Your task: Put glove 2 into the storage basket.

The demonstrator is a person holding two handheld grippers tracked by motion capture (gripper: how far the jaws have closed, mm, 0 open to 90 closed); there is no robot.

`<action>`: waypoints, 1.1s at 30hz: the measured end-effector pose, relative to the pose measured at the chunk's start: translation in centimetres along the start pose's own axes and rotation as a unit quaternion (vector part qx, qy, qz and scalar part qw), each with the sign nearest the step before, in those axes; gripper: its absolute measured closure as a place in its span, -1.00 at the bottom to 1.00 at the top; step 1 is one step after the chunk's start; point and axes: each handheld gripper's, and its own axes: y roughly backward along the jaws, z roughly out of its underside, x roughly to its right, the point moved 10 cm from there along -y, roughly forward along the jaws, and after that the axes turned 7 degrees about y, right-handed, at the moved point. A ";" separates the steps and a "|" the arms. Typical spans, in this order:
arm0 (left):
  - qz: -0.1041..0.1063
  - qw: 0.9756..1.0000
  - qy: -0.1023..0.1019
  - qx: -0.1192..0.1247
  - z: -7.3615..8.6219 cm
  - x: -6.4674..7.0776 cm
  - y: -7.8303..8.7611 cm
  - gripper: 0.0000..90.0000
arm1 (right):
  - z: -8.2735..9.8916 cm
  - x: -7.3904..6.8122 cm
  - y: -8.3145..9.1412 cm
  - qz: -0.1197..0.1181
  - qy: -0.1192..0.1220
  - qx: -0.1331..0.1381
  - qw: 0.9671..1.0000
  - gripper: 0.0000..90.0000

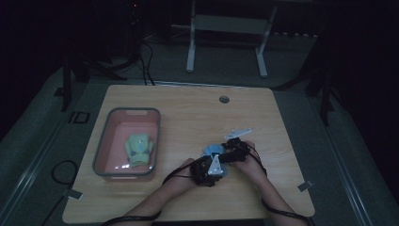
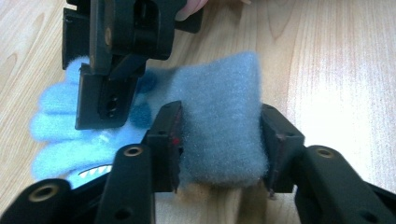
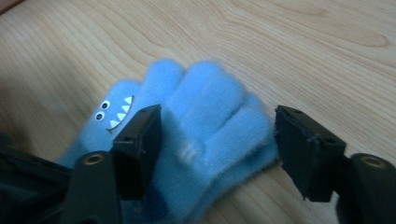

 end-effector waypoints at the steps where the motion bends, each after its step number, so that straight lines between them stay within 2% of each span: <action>1: -0.002 1.000 0.001 -0.001 0.0 -0.1 0.0 0.38 | 0.0 -0.1 0.0 -0.006 -0.001 -0.002 1.000 -0.04; 3: -0.003 1.000 0.000 -0.005 0.0 -0.1 0.1 0.47 | -0.1 -0.3 0.1 -0.019 -0.001 -0.006 1.000 0.19; 4: -0.002 1.000 0.002 -0.006 0.0 -0.2 0.1 0.52 | -0.1 -0.5 0.1 -0.033 -0.007 -0.008 0.999 0.33; 5: -0.002 1.000 0.002 -0.006 0.0 -0.2 0.1 0.56 | -0.1 -0.5 0.1 -0.033 -0.007 -0.008 0.999 0.33; 6: 0.001 1.000 0.002 -0.010 -0.1 -0.3 0.3 0.59 | -0.1 -0.9 0.1 -0.050 -0.010 -0.009 0.999 0.54; 7: 0.001 1.000 0.002 -0.010 -0.1 -0.3 0.3 0.62 | -0.1 -1.1 0.1 -0.061 -0.018 -0.011 0.998 0.59; 9: 0.003 1.000 0.001 -0.012 -0.2 -0.4 0.4 0.65 | -0.2 -1.2 0.0 -0.066 -0.026 -0.011 0.997 0.66; 11: 0.002 1.000 0.001 -0.012 -0.2 -0.5 0.6 0.68 | -0.2 -1.2 0.1 -0.068 -0.041 -0.008 0.997 0.71; 16: 0.003 1.000 0.001 -0.019 -0.4 -0.8 1.6 0.69 | -1.0 -1.3 0.5 -0.079 -0.058 0.006 0.995 0.77; 22: -0.009 1.000 0.002 -0.014 -1.0 -1.5 3.3 0.69 | -2.7 -1.9 1.0 -0.086 -0.057 0.023 0.994 0.79; 27: -0.021 1.000 -0.005 -0.015 -1.3 -2.1 4.9 0.69 | -4.2 -2.3 1.6 -0.083 -0.043 0.030 0.995 0.81; 31: -0.025 1.000 -0.002 -0.015 -1.4 -2.5 5.8 0.69 | -5.7 -2.7 2.0 -0.090 -0.046 0.044 0.994 0.81; 33: -0.032 0.999 -0.001 -0.014 -1.5 -2.9 6.9 0.69 | -6.5 -2.9 2.2 -0.092 -0.046 0.049 0.994 0.82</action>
